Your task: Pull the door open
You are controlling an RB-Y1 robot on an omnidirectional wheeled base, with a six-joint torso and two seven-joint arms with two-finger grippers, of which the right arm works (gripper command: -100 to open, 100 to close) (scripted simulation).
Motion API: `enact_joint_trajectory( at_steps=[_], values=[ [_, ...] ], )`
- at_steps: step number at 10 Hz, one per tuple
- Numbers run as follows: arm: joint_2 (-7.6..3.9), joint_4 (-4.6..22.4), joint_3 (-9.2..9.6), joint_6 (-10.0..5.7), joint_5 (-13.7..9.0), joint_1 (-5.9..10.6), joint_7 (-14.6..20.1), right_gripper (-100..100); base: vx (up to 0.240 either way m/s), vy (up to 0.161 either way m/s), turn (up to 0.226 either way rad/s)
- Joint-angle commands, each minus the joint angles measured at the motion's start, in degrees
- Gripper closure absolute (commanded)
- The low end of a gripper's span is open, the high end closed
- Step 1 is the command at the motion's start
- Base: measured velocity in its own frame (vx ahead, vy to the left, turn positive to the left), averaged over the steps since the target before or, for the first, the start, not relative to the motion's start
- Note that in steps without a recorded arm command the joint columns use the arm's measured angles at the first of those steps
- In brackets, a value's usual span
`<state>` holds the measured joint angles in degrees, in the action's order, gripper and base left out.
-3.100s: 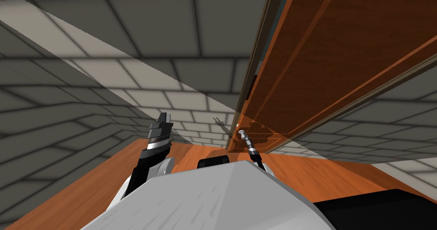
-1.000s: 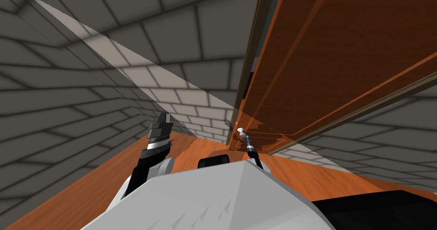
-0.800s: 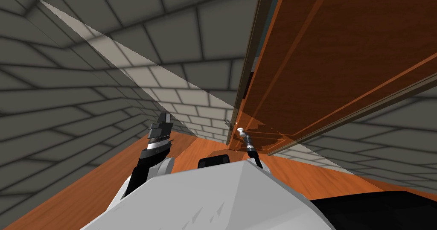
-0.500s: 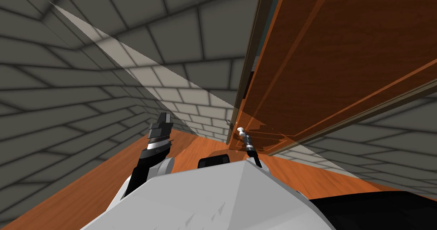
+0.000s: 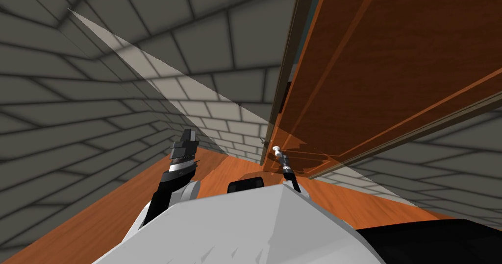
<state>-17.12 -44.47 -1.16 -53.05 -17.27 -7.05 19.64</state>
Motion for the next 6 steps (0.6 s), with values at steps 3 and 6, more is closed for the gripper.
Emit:
enact_joint_trajectory(
  at_steps=[3,6],
  values=[
    [0.10,0.14,1.03,0.67,-2.07,0.32,3.86,-100,-0.038,-0.019,0.039],
    [0.51,-0.64,1.64,1.04,-3.82,0.20,7.41,-100,-0.070,-0.019,0.016]
  ],
)
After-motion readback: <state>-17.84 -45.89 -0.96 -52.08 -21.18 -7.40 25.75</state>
